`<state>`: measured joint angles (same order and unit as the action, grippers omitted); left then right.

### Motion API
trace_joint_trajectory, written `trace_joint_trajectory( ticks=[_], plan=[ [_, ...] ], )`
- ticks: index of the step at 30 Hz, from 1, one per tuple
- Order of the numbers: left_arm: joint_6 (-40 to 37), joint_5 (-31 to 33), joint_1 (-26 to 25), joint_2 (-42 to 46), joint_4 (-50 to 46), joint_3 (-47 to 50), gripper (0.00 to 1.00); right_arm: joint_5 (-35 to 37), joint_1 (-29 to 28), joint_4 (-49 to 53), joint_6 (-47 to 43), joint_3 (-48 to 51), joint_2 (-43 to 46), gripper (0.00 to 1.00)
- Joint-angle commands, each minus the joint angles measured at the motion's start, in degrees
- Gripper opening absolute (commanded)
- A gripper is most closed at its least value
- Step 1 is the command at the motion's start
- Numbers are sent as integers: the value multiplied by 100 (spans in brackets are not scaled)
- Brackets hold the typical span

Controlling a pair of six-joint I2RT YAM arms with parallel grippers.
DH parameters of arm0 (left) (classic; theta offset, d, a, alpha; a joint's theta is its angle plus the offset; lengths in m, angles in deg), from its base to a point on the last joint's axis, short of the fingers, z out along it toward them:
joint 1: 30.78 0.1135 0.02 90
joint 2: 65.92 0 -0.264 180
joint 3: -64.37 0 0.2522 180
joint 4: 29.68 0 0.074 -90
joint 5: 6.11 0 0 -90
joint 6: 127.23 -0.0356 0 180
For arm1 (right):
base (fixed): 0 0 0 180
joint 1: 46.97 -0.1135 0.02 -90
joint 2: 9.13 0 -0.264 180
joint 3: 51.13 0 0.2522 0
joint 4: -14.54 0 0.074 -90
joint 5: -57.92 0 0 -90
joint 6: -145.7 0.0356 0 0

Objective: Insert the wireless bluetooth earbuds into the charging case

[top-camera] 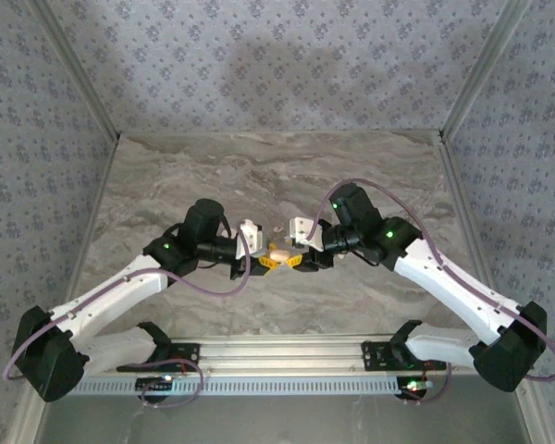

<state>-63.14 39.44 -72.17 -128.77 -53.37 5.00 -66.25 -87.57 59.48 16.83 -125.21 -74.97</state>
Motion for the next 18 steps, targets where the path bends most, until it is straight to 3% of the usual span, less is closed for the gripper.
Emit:
trace_joint_trajectory(
  ticks=[1, 18],
  plan=[
    [-37, -275, -42, 1, 22, -151, 20, 228, 186, -415, 223, 86, 142, 48],
    [77, -345, -40, -43, 235, -71, 20, 196, 596, -1071, 771, 352, 367, 48]
  ],
)
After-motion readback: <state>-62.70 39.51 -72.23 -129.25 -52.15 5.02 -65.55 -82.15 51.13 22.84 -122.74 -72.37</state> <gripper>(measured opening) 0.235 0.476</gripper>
